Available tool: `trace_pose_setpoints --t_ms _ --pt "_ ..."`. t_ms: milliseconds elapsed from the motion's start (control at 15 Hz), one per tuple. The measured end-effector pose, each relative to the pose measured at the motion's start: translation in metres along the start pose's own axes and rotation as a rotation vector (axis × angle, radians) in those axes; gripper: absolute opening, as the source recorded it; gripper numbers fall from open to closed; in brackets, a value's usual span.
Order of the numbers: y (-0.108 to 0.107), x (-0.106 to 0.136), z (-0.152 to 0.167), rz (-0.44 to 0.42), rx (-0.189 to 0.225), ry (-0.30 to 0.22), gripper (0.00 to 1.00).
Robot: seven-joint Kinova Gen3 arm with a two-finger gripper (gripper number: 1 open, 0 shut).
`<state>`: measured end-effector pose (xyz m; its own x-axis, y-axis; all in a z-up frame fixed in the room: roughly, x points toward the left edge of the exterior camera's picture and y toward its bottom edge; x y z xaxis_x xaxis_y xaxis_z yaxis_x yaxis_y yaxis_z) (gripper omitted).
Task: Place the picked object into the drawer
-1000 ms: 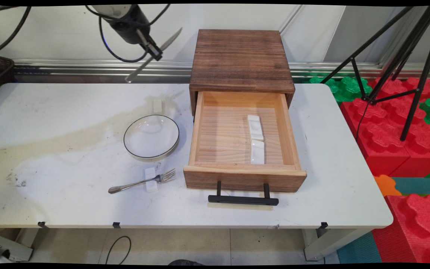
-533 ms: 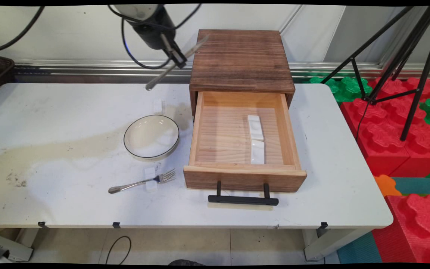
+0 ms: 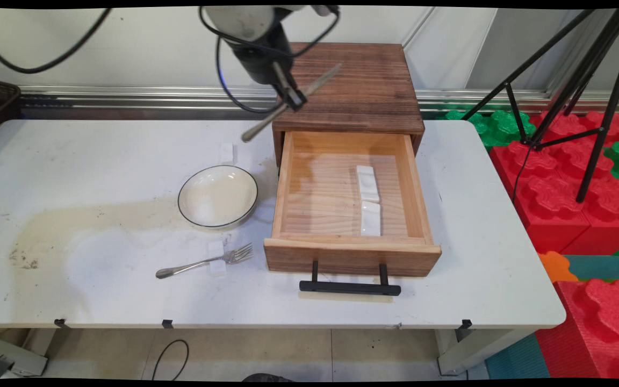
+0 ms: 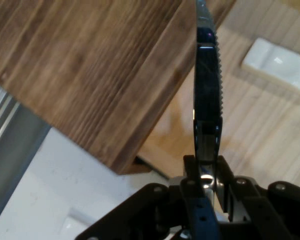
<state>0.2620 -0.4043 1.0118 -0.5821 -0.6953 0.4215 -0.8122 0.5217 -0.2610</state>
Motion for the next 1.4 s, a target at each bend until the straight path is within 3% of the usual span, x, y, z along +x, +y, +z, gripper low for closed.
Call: trace_pose_setpoints --t_ms 800,1400 --pt "0.058 0.05 0.069 0.09 -0.083 0.001 0.0" --pt "0.077 0.054 0.134 0.132 -0.137 -0.001 0.0"
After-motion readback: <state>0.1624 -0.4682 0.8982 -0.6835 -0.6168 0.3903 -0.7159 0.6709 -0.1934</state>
